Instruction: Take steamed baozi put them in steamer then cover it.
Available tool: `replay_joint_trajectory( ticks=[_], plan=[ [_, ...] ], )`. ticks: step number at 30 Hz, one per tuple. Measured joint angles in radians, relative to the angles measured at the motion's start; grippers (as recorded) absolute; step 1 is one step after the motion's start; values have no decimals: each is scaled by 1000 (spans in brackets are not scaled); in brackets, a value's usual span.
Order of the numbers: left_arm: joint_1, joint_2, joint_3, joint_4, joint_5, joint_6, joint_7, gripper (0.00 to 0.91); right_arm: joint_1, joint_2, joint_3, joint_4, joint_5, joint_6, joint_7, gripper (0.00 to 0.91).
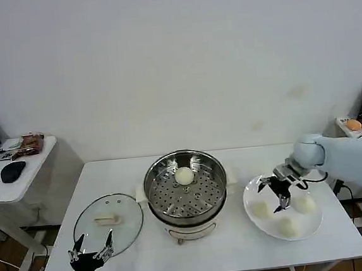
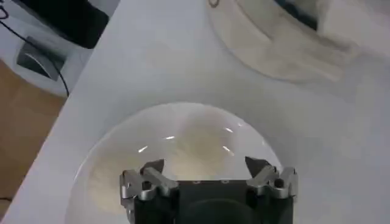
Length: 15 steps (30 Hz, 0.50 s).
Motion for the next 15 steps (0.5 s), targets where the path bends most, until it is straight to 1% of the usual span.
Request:
replay_joint_trajectory(
  ticks=[15],
  plan=[
    [0,0,1,0,-2,0,1,907,-77,37,54,-67,-17,-10,7,907]
  ],
)
